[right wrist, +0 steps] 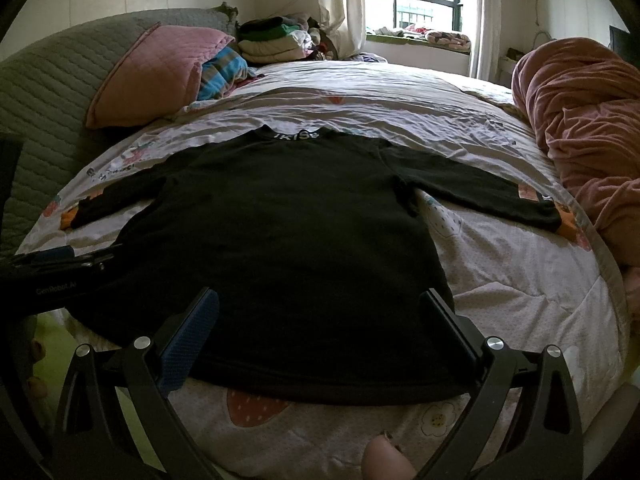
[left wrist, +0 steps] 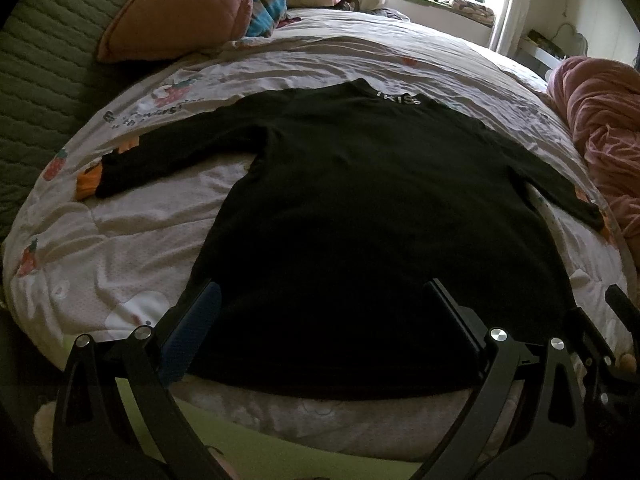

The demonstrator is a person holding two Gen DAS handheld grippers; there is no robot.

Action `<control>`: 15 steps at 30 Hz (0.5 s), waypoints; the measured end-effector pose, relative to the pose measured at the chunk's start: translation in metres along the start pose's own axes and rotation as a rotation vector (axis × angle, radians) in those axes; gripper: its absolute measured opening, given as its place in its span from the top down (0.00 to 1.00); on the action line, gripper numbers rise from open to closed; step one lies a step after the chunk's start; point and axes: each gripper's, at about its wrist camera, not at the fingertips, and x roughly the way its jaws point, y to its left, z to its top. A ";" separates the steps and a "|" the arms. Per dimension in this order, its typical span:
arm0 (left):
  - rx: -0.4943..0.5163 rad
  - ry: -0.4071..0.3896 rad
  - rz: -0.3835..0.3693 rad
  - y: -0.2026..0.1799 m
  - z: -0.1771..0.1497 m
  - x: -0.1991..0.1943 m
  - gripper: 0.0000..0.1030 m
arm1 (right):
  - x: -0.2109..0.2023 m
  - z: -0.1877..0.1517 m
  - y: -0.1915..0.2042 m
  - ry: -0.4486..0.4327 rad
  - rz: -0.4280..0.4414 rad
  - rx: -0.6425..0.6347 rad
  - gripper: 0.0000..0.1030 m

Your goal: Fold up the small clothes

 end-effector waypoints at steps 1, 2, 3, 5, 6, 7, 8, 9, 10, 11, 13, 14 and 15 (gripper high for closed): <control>-0.003 0.000 0.000 0.000 0.000 0.000 0.09 | 0.000 0.000 0.000 0.000 0.000 0.000 0.04; -0.002 -0.001 -0.001 0.000 0.000 0.000 0.09 | 0.000 0.000 0.000 0.000 0.000 -0.002 0.04; -0.001 -0.001 0.002 0.000 0.000 0.000 0.09 | 0.000 0.000 0.000 -0.001 0.000 -0.001 0.04; -0.003 -0.001 0.002 -0.001 0.000 -0.001 0.09 | 0.000 0.000 0.000 -0.001 -0.002 -0.001 0.04; -0.002 -0.001 0.002 -0.001 0.000 -0.001 0.09 | 0.000 0.000 0.001 -0.002 -0.003 -0.002 0.04; -0.003 -0.001 0.003 -0.001 0.001 -0.001 0.09 | 0.000 0.000 0.001 -0.002 -0.004 -0.001 0.04; -0.003 -0.003 0.003 0.000 0.000 -0.002 0.09 | 0.000 0.000 0.001 -0.003 -0.004 -0.001 0.04; -0.004 -0.004 0.003 0.000 0.000 -0.002 0.09 | 0.000 0.000 0.001 -0.002 -0.003 -0.003 0.04; -0.004 -0.005 0.004 0.000 0.000 -0.003 0.09 | 0.000 0.000 0.001 -0.002 -0.003 -0.002 0.04; -0.007 -0.006 0.003 0.001 0.001 -0.004 0.09 | 0.000 0.000 0.001 -0.003 -0.004 -0.003 0.04; -0.004 -0.006 0.003 0.001 0.000 -0.003 0.09 | 0.000 0.000 0.001 -0.003 -0.004 -0.002 0.04; -0.004 -0.007 0.005 0.001 0.001 -0.004 0.09 | 0.000 0.000 0.001 -0.003 -0.004 -0.003 0.04; -0.005 -0.007 0.004 0.002 0.001 -0.003 0.09 | 0.000 0.001 0.001 -0.003 -0.004 -0.003 0.04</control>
